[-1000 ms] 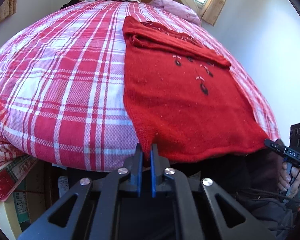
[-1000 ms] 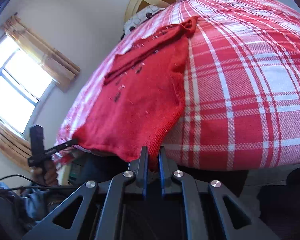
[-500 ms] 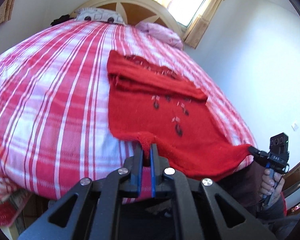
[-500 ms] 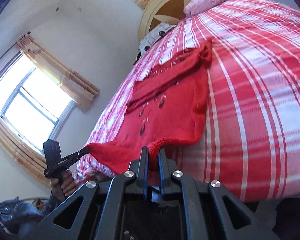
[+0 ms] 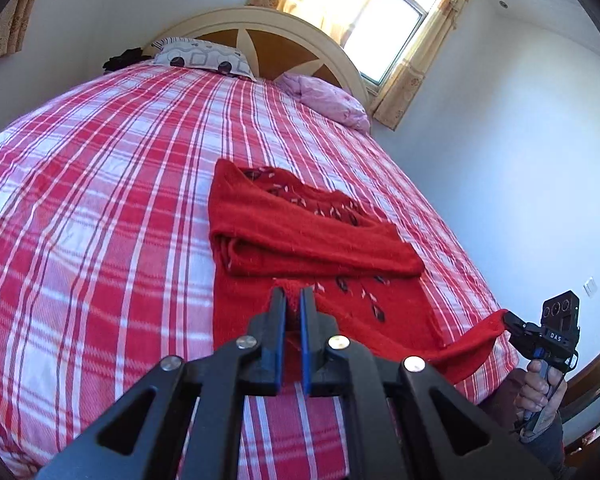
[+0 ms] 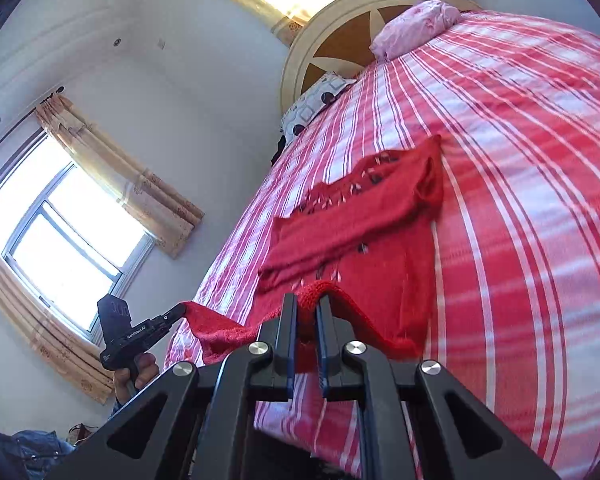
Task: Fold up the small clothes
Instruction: 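Lift the hem with both grippers and fold it toward the collar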
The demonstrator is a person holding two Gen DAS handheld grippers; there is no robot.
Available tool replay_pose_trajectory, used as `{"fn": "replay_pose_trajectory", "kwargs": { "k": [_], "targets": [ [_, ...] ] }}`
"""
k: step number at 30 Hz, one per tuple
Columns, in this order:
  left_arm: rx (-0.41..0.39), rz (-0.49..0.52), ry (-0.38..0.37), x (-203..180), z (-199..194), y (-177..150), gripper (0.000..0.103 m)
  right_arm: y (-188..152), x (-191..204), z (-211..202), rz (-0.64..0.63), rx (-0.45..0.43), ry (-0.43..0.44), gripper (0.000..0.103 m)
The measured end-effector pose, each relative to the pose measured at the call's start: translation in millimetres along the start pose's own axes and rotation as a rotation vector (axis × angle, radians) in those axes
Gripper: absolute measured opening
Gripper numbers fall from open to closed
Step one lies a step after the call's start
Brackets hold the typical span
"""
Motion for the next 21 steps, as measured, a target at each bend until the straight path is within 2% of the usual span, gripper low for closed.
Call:
{"fn": "replay_pose_trajectory", "kwargs": {
  "k": [6,13,21],
  "targets": [
    [-0.021,0.031,0.018,-1.9,26.0,28.0,0.007,40.4,-4.2,29.4,-0.008,-0.017,-0.019,0.008],
    [-0.005,-0.02,0.029,5.0,75.7,63.2,0.006,79.5,-15.1,65.9,0.014,-0.019,-0.048,0.008],
    [-0.004,-0.03,0.043,7.8,116.7,99.5,0.006,125.5,-26.7,105.7,0.019,-0.017,-0.082,0.008]
  ]
}}
Point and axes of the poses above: each gripper's, at about its wrist camera, not at the fingertips, and z roughly the way its jaws point, x to its left, y to its top, the point moved 1 cm from there along z, roughly the way its jaws point, and after that the axes turned 8 degrees about -x, right-handed, at the moved point
